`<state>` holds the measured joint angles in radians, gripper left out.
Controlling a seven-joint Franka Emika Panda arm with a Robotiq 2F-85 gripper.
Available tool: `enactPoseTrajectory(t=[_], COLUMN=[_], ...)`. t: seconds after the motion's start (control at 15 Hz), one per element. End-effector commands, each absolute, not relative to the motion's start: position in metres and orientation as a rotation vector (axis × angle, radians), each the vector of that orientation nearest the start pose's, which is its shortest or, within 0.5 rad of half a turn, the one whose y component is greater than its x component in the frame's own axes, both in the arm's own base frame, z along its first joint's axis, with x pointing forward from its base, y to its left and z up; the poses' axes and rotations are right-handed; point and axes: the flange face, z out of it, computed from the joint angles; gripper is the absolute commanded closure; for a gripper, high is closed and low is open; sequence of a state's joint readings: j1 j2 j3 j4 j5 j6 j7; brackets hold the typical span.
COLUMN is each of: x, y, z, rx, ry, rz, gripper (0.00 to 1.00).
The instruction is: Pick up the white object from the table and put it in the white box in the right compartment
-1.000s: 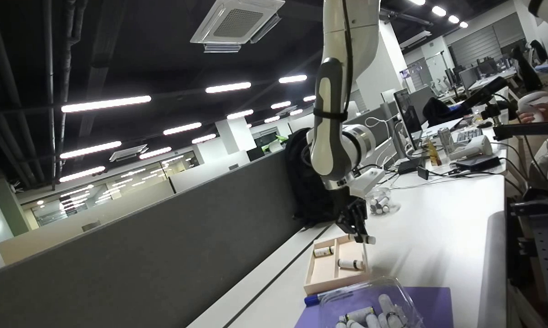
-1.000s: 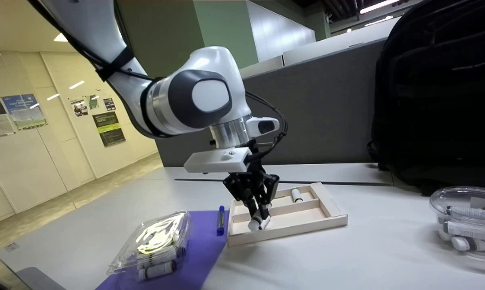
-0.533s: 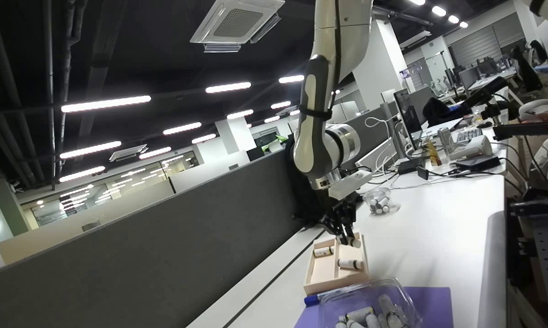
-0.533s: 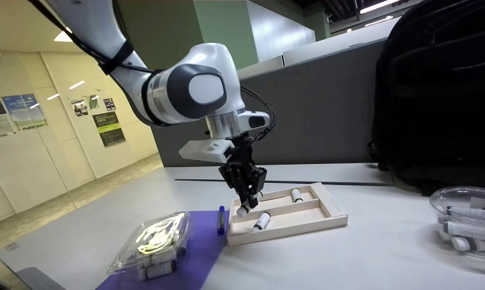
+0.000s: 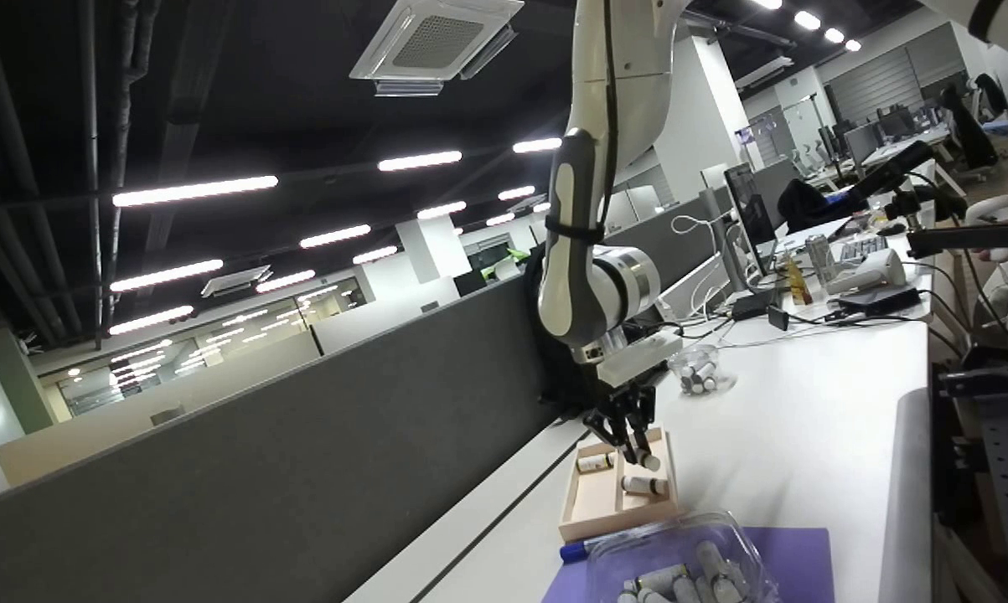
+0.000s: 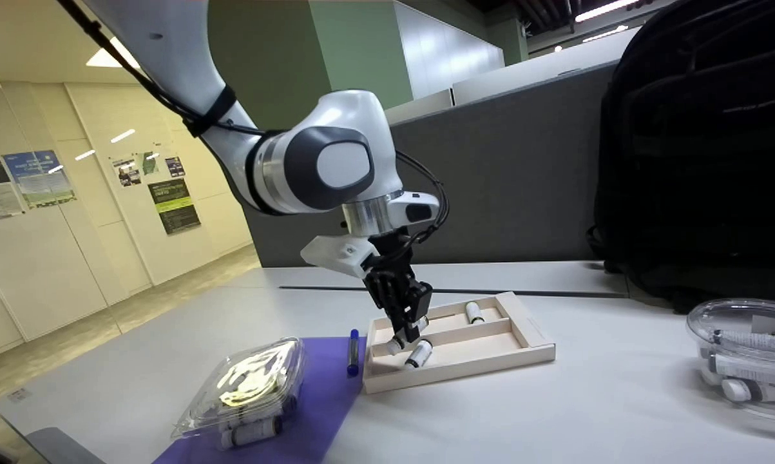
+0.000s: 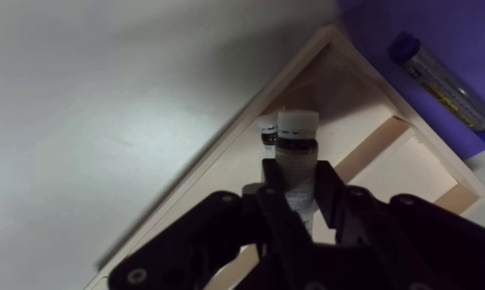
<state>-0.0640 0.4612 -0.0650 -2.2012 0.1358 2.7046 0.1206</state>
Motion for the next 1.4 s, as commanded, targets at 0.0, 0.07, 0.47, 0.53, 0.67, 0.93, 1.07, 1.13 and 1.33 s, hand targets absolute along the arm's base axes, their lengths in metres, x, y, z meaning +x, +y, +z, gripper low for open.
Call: enactPoseTrajectory(t=[0.0,0.07,0.47,0.53,0.67,0.93,1.07,1.13,1.33], x=[0.562,0.562,0.557,0.557,0.555,0.553,0.550,0.547,0.532], y=[-0.072,-0.070,-0.057,-0.056,-0.054,-0.054,-0.058,-0.059,-0.063], z=[0.163,0.160,0.149,0.150,0.157,0.176,0.187,0.193,0.216], rx=[-3.053,-3.061,-3.092,-3.094,-3.096,-3.089,-3.103,-3.107,-3.162], ry=[0.612,0.598,0.535,0.529,0.518,0.553,0.568,0.561,0.547], rz=[-0.096,-0.096,-0.046,-0.053,-0.066,-0.054,-0.064,-0.059,-0.087], gripper=[0.93,0.93,0.35,0.27,0.15,0.00,0.00,0.00,0.00])
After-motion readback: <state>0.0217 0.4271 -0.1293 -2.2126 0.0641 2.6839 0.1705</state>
